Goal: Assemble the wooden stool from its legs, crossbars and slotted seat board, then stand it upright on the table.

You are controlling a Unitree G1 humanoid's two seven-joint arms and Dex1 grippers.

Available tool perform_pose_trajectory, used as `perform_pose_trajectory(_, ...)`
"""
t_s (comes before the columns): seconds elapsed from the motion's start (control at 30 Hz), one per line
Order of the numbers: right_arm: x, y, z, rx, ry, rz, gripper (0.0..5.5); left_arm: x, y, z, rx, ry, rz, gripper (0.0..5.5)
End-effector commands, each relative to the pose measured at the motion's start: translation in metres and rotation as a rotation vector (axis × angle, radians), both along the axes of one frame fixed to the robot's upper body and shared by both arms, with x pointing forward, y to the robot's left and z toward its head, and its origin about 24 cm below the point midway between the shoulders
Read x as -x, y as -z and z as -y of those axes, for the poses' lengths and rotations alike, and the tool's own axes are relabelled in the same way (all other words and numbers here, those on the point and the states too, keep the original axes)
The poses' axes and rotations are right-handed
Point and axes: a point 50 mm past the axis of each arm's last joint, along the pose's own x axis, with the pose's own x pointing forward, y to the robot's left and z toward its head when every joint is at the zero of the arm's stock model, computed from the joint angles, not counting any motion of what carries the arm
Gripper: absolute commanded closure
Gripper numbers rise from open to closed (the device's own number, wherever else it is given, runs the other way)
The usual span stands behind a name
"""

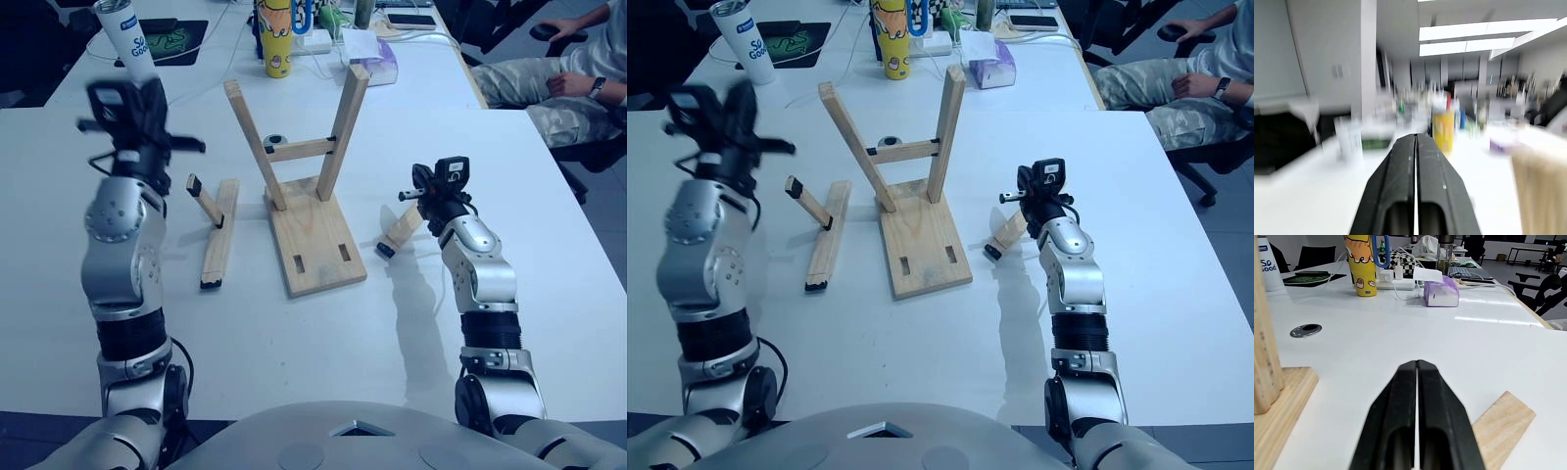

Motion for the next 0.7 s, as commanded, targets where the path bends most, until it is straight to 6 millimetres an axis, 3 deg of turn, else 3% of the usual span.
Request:
perform_pose_trajectory(0.03,-0.001,-0.003,-0.001,0.003,0.006,0.011,5.50,0.008,0.062,0.018,0.050,0.069,-0.257,5.48)
perform_pose_trajectory(0.1,-0.003,-0.005,-0.001,0.003,0.003,0.014,5.50,0.013,0.071,0.023,0.060,0.083,-0.278,5.48)
perform_pose_trajectory(0.2,-0.003,-0.005,0.000,0.007,-0.002,0.012,5.50,0.013,0.062,0.019,0.071,0.052,-0.219,5.48)
perform_pose_trajectory(0.4,-0.002,-0.004,0.000,0.009,-0.004,0.008,5.50,0.006,0.022,-0.001,0.055,-0.043,-0.013,5.48)
perform_pose_trajectory(0.6,-0.001,-0.003,-0.001,0.005,-0.001,0.007,5.50,0.014,-0.025,-0.017,0.064,-0.107,0.239,5.48)
perform_pose_trajectory(0.7,0.000,-0.003,0.000,0.001,0.009,0.011,5.50,0.026,-0.012,-0.048,0.077,-0.214,0.205,5.48)
